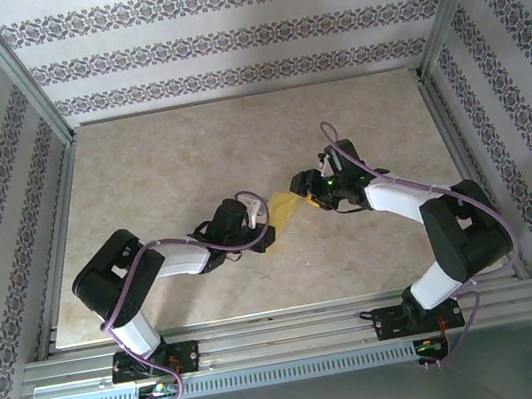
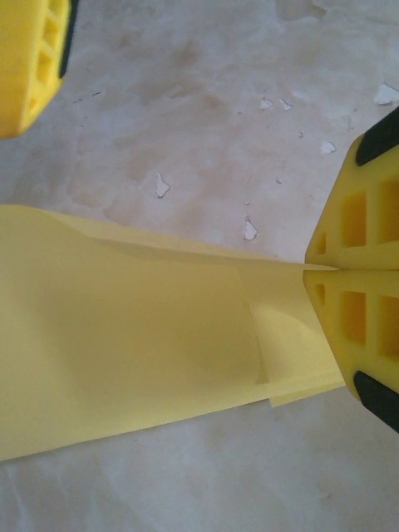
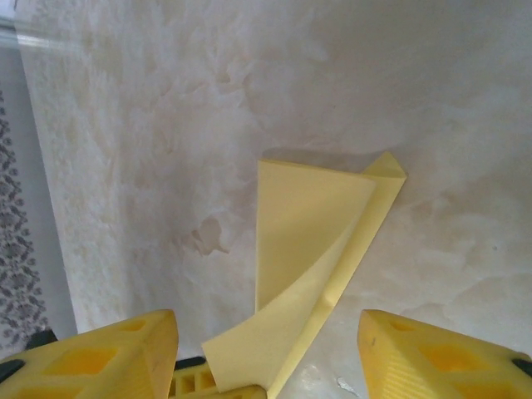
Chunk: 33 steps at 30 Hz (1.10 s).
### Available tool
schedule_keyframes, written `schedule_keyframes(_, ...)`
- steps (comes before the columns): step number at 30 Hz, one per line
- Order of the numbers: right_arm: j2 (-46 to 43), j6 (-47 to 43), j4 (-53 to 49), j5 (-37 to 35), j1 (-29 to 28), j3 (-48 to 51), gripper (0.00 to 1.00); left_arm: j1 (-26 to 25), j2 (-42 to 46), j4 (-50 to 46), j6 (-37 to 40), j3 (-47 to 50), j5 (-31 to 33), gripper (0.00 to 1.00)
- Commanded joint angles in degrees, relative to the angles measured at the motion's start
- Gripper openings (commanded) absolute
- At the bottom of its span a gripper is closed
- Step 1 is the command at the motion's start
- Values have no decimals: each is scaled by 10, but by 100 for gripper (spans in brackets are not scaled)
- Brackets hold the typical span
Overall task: Fold a paper plane with a square sheet of paper (pick it up from the middle)
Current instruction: Fold the wing for the fifth time at the center of the table.
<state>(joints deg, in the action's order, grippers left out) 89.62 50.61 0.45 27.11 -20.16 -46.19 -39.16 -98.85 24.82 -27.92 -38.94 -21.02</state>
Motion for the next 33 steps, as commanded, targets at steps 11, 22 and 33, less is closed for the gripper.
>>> schedule_keyframes(11, 52, -71, 40, 52, -29, 0, 62, 25, -29, 16, -149, -23, -43, 7)
schedule_keyframes(22, 95, -120, -35, -8, -60, -42, 56, 32, -35, 29, -170, -17, -48, 8)
schedule_keyframes(33, 123, -135, -134, -89, -78, -78, 54, 35, -42, 39, -174, -13, -54, 10)
